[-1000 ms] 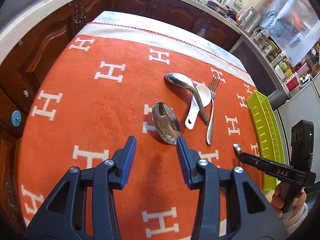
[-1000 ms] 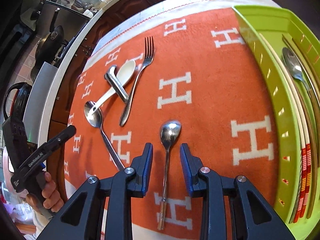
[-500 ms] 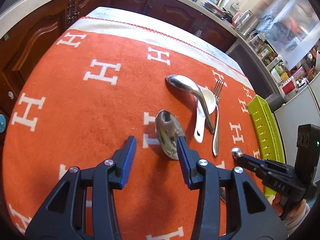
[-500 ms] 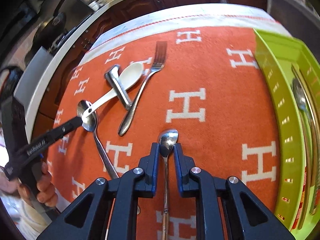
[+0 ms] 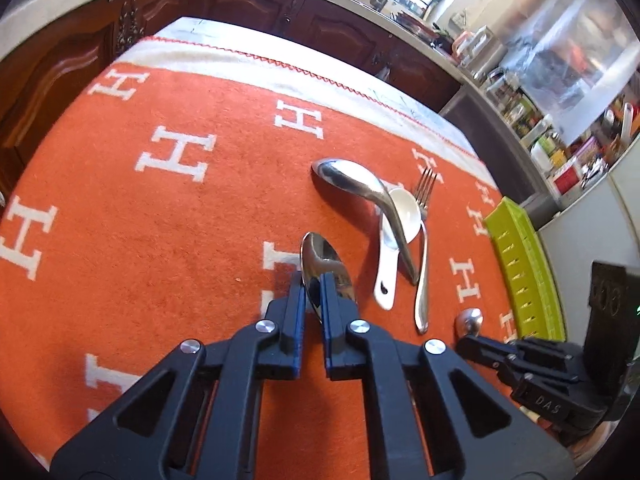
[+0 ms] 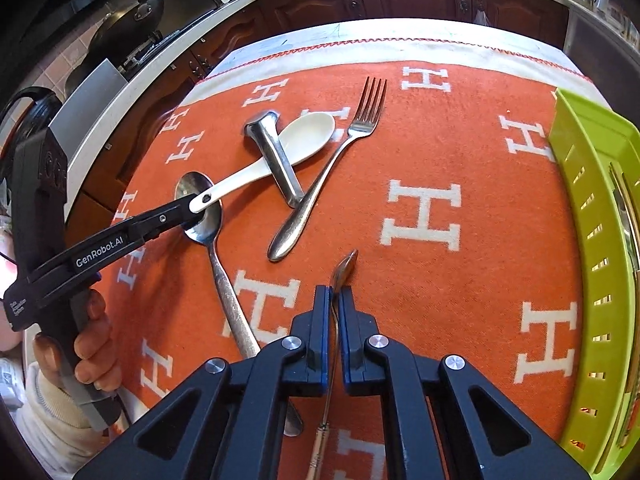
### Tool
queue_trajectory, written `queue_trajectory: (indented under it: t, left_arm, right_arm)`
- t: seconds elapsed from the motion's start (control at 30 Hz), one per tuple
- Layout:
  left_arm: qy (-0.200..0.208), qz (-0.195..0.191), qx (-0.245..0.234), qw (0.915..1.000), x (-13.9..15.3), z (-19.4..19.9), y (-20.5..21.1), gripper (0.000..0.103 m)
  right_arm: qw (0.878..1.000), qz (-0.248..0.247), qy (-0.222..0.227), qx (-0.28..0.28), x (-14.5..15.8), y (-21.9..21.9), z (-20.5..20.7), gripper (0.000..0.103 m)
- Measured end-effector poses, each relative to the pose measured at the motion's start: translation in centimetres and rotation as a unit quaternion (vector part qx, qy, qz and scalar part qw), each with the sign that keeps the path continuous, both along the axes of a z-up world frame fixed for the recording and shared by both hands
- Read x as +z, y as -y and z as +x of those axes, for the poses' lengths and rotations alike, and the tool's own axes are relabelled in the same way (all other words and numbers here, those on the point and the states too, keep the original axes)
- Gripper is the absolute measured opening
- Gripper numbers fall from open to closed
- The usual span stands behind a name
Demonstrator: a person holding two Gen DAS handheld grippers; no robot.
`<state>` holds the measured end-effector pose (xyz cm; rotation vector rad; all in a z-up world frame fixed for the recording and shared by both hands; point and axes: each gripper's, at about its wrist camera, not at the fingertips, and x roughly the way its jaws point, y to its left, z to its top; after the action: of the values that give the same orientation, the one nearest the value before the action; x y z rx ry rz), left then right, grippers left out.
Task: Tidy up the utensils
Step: 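Grip the small metal spoon with the right tool while the left tool grips a large spoon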
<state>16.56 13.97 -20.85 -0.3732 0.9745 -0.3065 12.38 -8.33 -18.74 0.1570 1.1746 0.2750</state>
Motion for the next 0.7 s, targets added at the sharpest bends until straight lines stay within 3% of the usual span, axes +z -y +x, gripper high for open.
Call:
queue_trajectory:
  t: [0.3, 0.5, 0.7]
  left_arm:
    - [-0.004, -0.054, 0.018, 0.9984, 0.6, -1.6, -2.1, 0.001]
    - [0.017, -0.055, -0.004, 0.9983, 3.6, -4.9, -2.7, 0.000]
    - [0.034, -0.035, -0.047, 0.9977, 7.2, -8.1, -0.1, 0.000]
  right_arm:
    - [1.000, 0.029, -0.008, -0.006, 0.2, 1.1, -0.4, 0.002]
    - [0.999, 0.043, 0.011, -0.003, 1.7, 1.5, -1.5, 0.002]
    - [0.998, 0.054, 0.041, -0.007, 4.6, 2.4, -3.2, 0.002]
